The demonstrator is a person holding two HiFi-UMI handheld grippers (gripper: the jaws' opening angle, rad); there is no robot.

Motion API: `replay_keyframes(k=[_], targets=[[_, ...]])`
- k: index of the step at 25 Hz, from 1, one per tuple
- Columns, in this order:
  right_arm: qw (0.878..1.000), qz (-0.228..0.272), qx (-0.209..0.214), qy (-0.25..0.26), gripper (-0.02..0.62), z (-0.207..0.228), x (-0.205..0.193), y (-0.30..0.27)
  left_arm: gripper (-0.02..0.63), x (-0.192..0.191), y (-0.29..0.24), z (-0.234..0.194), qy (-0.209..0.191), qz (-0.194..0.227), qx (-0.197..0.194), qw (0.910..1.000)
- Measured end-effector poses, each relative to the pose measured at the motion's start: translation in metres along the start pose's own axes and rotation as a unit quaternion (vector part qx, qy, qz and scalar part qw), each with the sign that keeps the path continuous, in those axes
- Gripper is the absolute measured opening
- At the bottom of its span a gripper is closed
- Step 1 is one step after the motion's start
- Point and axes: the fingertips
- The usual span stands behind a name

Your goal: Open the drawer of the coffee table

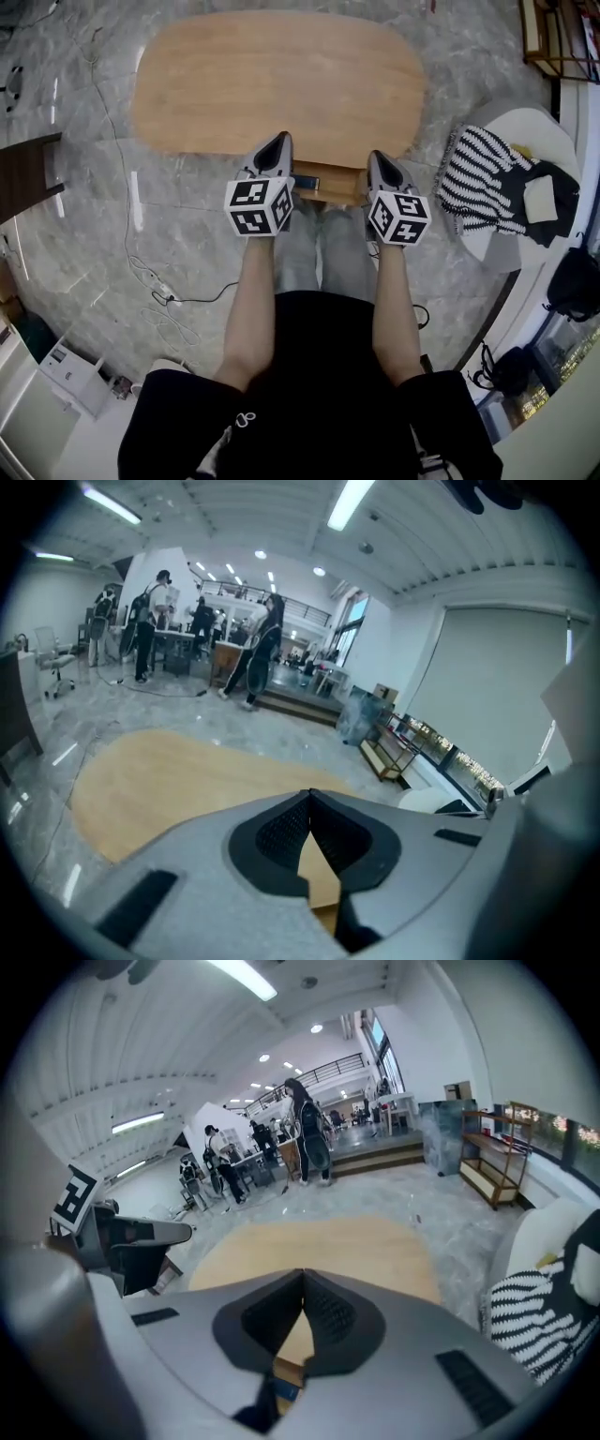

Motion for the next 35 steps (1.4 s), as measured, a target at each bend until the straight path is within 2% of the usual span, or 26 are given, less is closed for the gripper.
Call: replay_keyframes(k=[7,14,21,27,31,35], targets=[[0.996,0.084,-0.008,-0.008,0.011,-0.013,0.091,0.014,0.006,0.079,0.011,0.036,-0.010,0.070,0.004,0.9975],[0.985,0.169,0.015,0.030,0.011,-0.029,0.191,0.035,0.006,0.165,0.023,0.080,-0.045,0.143,-0.021,0.9885],[0.961,0.267,0.033,0.057,0.011,-0.044,0.291,0.067,0.006,0.242,0.037,0.118,-0.077,0.219,-0.045,0.9717],[0.939,0.331,0.056,0.080,0.011,-0.071,0.356,0.099,0.006,0.297,0.060,0.142,-0.093,0.277,-0.062,0.9545],[0.923,0.362,0.069,0.109,0.011,-0.095,0.387,0.117,0.006,0.334,0.083,0.152,-0.095,0.327,-0.071,0.9376],[0.917,0.373,0.072,0.125,0.011,-0.106,0.397,0.126,0.006,0.351,0.095,0.156,-0.109,0.346,-0.073,0.9288]])
Point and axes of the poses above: the fingertips, and each gripper's own axes: y backward along the fingers, z to its right, x out of its top, and after that the axes turned 15 degrees about z, right-handed
